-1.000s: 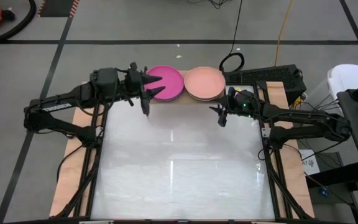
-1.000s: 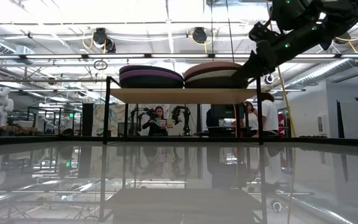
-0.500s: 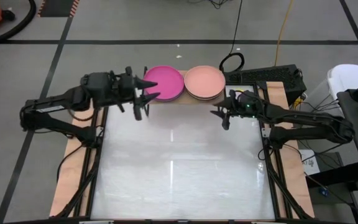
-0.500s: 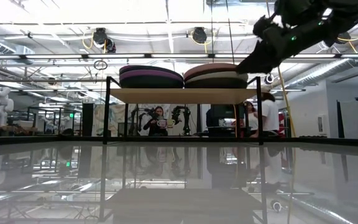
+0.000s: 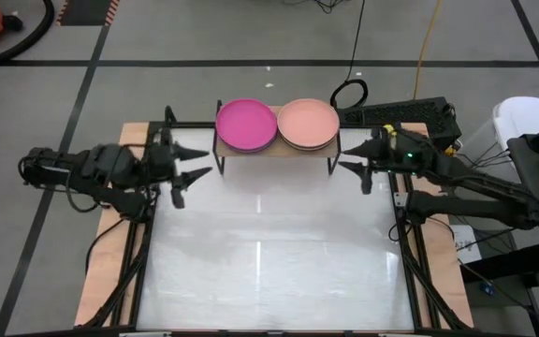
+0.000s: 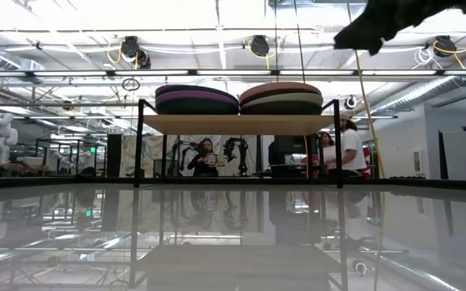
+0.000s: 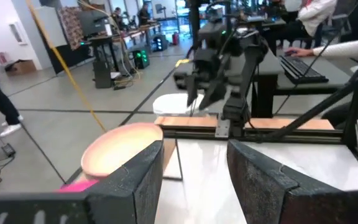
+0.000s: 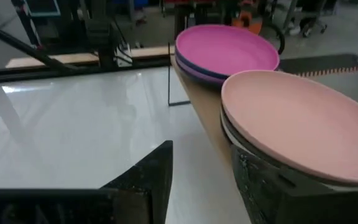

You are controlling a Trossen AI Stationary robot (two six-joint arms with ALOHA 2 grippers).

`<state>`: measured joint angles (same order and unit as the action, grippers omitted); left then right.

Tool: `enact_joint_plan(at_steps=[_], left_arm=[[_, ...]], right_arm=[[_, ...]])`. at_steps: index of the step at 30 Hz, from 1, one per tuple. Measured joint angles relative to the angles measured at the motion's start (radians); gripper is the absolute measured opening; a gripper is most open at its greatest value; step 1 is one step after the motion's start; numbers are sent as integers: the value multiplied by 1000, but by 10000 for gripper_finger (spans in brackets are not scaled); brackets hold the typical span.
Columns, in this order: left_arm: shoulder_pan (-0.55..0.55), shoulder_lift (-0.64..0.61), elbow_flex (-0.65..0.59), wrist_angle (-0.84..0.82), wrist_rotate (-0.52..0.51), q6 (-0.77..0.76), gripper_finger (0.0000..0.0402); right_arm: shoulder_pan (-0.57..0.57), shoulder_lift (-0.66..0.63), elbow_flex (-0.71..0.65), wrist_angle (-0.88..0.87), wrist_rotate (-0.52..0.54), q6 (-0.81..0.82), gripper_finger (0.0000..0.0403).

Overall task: Place and stack plates onto a shelf
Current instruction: Return to Home Position

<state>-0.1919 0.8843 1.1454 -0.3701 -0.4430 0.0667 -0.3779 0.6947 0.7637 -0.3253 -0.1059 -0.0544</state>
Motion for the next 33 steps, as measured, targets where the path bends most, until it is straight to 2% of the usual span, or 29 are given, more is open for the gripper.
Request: enact_joint_plan(at_steps=[6, 14, 19, 25, 33], left_arm=[[-103, -208, -269, 126, -107, -36, 184], [-125, -404, -516, 226, -108, -24, 184], [-125, -482, -655, 313, -78, -14, 184], [-114, -550, -869, 536, -56, 7, 184], [-96, -629, -1084, 727, -56, -33, 184]], right_arm=[[0, -159, -65, 2, 0, 15, 144], [0, -308, -170, -1, 0, 55, 144], [0, -399, -288, 75, -8, 84, 144], [0, -489, -452, 241, -110, 127, 144], [0, -572, -604, 290, -118, 164, 144]])
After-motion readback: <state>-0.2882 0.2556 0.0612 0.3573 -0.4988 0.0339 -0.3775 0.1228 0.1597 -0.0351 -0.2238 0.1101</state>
